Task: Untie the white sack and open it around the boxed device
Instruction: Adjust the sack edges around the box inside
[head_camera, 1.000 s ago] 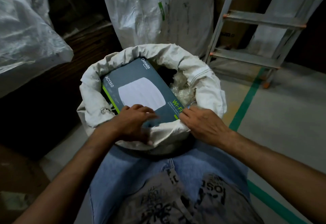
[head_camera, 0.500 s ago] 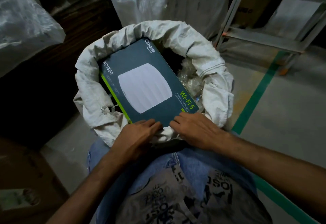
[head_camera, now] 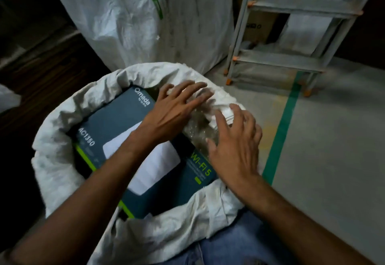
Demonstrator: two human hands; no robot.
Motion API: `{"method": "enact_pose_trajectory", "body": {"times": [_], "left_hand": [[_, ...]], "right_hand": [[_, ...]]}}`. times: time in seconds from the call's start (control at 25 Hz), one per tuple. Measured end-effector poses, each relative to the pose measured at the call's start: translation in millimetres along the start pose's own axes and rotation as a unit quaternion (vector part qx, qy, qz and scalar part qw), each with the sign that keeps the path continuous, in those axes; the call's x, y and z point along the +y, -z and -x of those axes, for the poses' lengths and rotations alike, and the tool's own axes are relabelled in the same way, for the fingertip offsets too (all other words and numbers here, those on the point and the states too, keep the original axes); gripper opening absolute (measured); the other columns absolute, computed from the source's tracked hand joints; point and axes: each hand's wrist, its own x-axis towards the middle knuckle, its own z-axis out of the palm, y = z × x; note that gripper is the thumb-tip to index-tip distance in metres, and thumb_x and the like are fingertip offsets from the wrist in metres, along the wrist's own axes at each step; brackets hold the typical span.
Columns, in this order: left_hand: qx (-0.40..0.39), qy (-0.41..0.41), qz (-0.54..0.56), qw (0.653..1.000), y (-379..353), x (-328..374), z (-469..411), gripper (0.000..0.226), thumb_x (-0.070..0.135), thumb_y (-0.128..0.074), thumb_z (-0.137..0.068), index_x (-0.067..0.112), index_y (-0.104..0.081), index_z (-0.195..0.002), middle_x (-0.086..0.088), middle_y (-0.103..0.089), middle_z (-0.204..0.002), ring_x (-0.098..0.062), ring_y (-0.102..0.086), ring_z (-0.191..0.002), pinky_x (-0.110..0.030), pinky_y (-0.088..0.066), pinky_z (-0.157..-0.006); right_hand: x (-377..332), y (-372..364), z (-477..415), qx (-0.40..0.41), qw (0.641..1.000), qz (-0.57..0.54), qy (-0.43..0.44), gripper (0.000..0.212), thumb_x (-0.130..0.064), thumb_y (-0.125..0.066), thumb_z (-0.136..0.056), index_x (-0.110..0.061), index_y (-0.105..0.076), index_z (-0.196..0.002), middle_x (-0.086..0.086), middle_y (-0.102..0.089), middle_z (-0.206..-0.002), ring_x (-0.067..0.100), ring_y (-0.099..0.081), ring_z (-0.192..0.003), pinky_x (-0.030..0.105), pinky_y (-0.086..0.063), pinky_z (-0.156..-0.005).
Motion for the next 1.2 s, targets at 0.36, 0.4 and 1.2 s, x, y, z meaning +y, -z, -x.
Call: {"method": "enact_pose_trajectory", "body": {"times": [0.36, 0.4, 1.2], "left_hand": [[-0.077, -0.078, 0.11, 0.988, -53, -74, -136, 0.056, 0.057, -0.063, -0.091, 0.012, -0.055, -0.123, -0.019, -0.072, -0.098, -0.041, -0.07, -0.089, -0.043, -0.046, -0.075], [-0.117, -0.061, 0.119, 0.984, -56, -79, -146, 0.056, 0.057, -0.065, -0.09, 0.01, -0.06, -0.119, -0.022, -0.072, -0.097, -0.044, -0.068, -0.09, -0.041, -0.046, -0.072], [-0.258, 0.074, 0.25, 0.93, -40, -202, -123, 0.085, 0.087, -0.044, -0.079, 0.008, -0.07, -0.095, -0.001, -0.066, -0.075, -0.014, -0.059, -0.064, -0.029, -0.047, -0.061]], "right_hand": [[15, -21, -94, -0.097, 0.991, -0.043, -0.078, 0.077, -0.02, -0.059, -0.087, -0.028, -0.027, -0.157, 0.011, -0.043, -0.149, 0.032, -0.041, -0.129, 0.046, -0.039, -0.1], [3, -21, -98, -0.091, 0.993, -0.024, -0.069, 0.081, -0.025, -0.061, -0.087, -0.024, -0.022, -0.158, 0.013, -0.031, -0.158, 0.035, -0.032, -0.138, 0.05, -0.033, -0.106], [-52, -74, -178, 0.001, 0.993, -0.08, 0.089, 0.051, -0.029, -0.045, -0.088, -0.023, -0.051, -0.138, 0.003, -0.056, -0.138, 0.026, -0.052, -0.122, 0.044, -0.034, -0.1]]}}
